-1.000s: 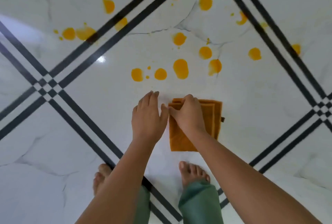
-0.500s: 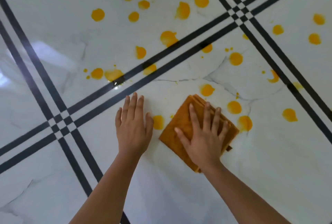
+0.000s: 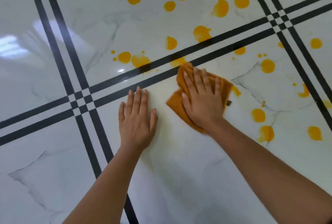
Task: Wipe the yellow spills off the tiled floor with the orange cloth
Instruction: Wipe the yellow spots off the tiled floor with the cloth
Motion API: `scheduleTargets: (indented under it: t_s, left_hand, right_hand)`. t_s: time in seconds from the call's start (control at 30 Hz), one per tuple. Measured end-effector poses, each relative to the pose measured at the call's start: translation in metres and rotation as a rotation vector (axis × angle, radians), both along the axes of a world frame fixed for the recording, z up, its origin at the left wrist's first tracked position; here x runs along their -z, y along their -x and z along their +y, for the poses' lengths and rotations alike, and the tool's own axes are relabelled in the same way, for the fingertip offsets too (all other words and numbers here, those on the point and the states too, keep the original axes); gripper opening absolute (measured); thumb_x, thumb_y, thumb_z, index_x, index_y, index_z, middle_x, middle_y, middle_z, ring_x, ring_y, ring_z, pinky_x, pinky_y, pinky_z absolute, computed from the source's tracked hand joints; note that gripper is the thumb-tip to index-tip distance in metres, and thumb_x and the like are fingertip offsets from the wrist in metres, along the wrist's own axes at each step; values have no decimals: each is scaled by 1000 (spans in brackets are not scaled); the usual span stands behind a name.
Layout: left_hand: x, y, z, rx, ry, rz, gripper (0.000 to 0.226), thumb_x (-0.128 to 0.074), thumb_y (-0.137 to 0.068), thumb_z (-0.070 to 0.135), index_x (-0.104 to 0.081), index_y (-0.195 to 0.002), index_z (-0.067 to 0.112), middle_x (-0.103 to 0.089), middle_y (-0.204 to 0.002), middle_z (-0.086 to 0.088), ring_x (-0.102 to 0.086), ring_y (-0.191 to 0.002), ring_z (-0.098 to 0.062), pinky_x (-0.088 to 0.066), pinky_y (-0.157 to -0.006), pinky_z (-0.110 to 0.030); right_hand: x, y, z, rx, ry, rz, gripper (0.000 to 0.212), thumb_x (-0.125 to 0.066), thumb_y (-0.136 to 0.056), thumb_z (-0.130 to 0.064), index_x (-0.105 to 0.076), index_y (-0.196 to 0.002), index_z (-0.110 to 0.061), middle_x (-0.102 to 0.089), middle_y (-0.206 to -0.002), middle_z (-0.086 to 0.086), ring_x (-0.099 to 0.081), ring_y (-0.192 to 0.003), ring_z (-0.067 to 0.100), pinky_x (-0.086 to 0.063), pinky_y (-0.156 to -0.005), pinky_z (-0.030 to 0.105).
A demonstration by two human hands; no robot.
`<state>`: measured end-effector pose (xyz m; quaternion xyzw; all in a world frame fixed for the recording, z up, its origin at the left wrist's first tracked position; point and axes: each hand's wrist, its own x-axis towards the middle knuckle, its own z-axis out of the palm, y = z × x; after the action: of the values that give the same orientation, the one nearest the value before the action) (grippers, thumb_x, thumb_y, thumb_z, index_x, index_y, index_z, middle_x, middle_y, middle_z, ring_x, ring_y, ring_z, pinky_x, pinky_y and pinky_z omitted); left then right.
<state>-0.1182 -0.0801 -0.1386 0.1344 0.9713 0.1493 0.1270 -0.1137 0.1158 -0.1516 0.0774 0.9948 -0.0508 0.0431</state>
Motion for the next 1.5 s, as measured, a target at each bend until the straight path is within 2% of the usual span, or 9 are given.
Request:
scheduleTargets:
  t_s: [0.17, 0.37, 0.53, 0.7, 0.9, 1.1, 1.27, 1.43, 1.5]
  left_hand:
    - [0, 22, -11, -48, 8, 65, 65, -12, -91, 47, -14, -147, 17, -10, -156, -3, 1, -142, -15, 4, -113, -35]
    - [9, 63, -23, -88, 38, 134, 66, -11, -90, 48, -13, -148, 16, -8, -156, -1, 1, -143, -15, 4, -113, -34]
    - [13, 88, -33, -132, 36, 139, 69, -7, -88, 50, -10, -148, 16, -6, -157, -2, 1, -144, -17, 1, -114, -38]
    - [14, 98, -50, -135, 47, 126, 72, -6, -86, 51, -10, -149, 16, -6, -157, -3, 0, -144, -19, 1, -114, -39]
    - [14, 90, -75, -22, 96, 122, 77, -16, -85, 62, -11, -148, 17, -3, -153, 1, -6, -143, -21, -1, -113, -40]
    - [12, 83, -87, -133, 52, 89, 73, -8, -86, 57, -7, -148, 18, -4, -156, 0, 5, -143, -16, -1, -115, -41]
    - [9, 67, -90, 33, 95, 85, 82, -17, -83, 68, -14, -148, 17, -8, -155, -1, -5, -143, -19, -4, -114, -42]
    - [10, 54, -83, -10, 93, 92, 72, -15, -88, 59, -14, -148, 20, -8, -154, 3, -5, -143, -17, 0, -113, -38]
    - [9, 51, -82, -46, 83, 111, 72, -16, -88, 59, -15, -148, 20, -13, -155, 1, -7, -143, -18, -2, -113, -38]
  right_hand:
    - [0, -43, -27, -232, 23, -19, 56, -13, -97, -45, -22, -147, -20, -21, -155, 3, -17, -142, 25, -12, -111, 51]
    - [-1, 76, -5, 71, 81, 66, 54, -18, -97, -39, -25, -147, -18, -22, -155, 4, -18, -143, 25, -8, -113, 48]
    - [2, 61, -39, -162, 81, 61, 54, -20, -96, -37, -30, -145, -18, -27, -153, 3, -24, -142, 22, -12, -112, 43]
    - [-3, 138, -43, 23, 91, 55, 52, -22, -98, -38, -21, -148, -22, -18, -156, 4, -14, -144, 24, -9, -113, 46]
    - [-2, 93, -71, -580, 47, -16, 53, -21, -94, -43, -28, -145, -29, -27, -154, 2, -23, -142, 22, -11, -110, 45]
    - [-10, 179, -91, -360, 34, -66, 53, -20, -97, -47, -13, -147, -35, -8, -158, -2, -4, -145, 22, -6, -114, 50]
    - [-4, 89, -75, -735, 35, -19, 53, -23, -93, -48, -29, -143, -35, -26, -154, -2, -21, -142, 21, -12, -110, 45]
    - [-9, 147, -81, -417, 15, -81, 55, -14, -92, -54, -12, -146, -41, -8, -158, -5, -3, -146, 21, -5, -113, 50]
    - [-7, 130, -95, -443, 32, -43, 57, -14, -91, -54, -16, -146, -38, -12, -158, -3, -7, -145, 23, -7, -113, 51]
